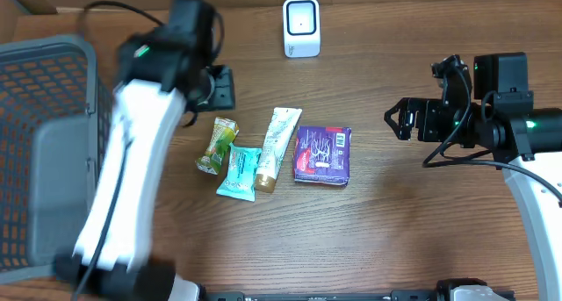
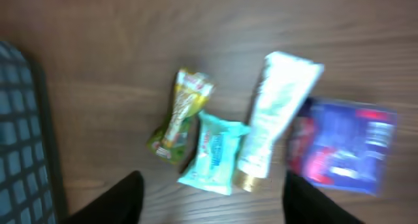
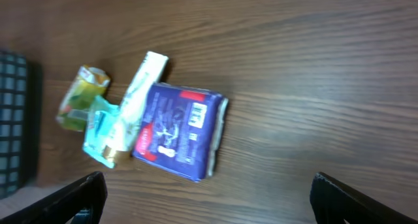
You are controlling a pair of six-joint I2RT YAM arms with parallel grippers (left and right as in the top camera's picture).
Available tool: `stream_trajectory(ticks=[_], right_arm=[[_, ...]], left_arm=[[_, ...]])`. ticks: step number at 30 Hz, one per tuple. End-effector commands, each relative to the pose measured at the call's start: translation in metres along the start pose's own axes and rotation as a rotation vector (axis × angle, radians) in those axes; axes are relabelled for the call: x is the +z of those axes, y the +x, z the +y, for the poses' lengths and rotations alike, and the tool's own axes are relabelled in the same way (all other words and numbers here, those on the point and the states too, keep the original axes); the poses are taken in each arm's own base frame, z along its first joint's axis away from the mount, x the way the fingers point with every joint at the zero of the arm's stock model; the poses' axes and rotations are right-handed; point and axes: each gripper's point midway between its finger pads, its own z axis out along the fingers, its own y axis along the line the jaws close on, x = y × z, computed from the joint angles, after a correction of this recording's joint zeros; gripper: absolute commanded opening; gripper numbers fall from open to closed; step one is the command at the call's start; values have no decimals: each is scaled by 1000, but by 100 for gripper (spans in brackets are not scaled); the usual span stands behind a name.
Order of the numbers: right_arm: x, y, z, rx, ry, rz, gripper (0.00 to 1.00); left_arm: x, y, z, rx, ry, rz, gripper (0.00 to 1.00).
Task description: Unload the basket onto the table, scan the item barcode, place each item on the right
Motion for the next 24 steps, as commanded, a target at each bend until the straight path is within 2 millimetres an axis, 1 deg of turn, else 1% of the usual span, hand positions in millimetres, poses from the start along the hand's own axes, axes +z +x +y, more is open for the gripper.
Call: stream_trajectory(ticks=[1, 3, 4, 6, 7, 8, 10, 12, 13, 15, 18, 20, 21, 23, 24], right_arm=[[-4, -8, 18, -19, -82, -23, 100], [-4, -8, 19, -19, -86, -23, 100], [-4, -8, 18, -18, -86, -22, 100], [-4, -7, 18, -16, -85, -18, 100], [-4, -7, 18, -16, -85, -16, 100], [-4, -6, 18, -15, -85, -15, 100], [-4, -6, 18, -15, -85, -15, 100], [-4, -7, 18, -15, -85, -16, 100], [-4, -7, 18, -15, -85, -16, 100], [-4, -7, 18, -15, -85, -16, 100], [-4, -7, 18, -15, -85, -16, 100], [-4, -7, 18, -15, -85, -16, 100], [-4, -6, 18, -15, -85, -15, 100], [-4, -6, 18, -15, -85, -15, 100], [-4, -6, 18, -15, -84, -15, 100]], left_arm=[[-45, 5, -5, 34, 90, -99, 72], [-66, 7, 0, 31, 99, -155, 81], [-75, 8, 5, 19, 99, -179, 84], [-87, 11, 23, -21, 80, -207, 87], [-91, 13, 35, -49, 63, -213, 88], [-95, 15, 53, -101, 37, -215, 88], [-96, 18, 73, -140, 8, -205, 87], [-94, 24, 90, -158, -18, -177, 83], [-91, 26, 93, -151, -19, -165, 81], [-82, 31, 93, -127, -10, -133, 80], [-57, 42, 88, -102, 8, -60, 78], [-31, 58, 88, -108, 5, 20, 75], [-21, 65, 89, -119, 3, 55, 72], [-4, 79, 90, -141, 2, 111, 70], [4, 87, 90, -148, 5, 134, 68]])
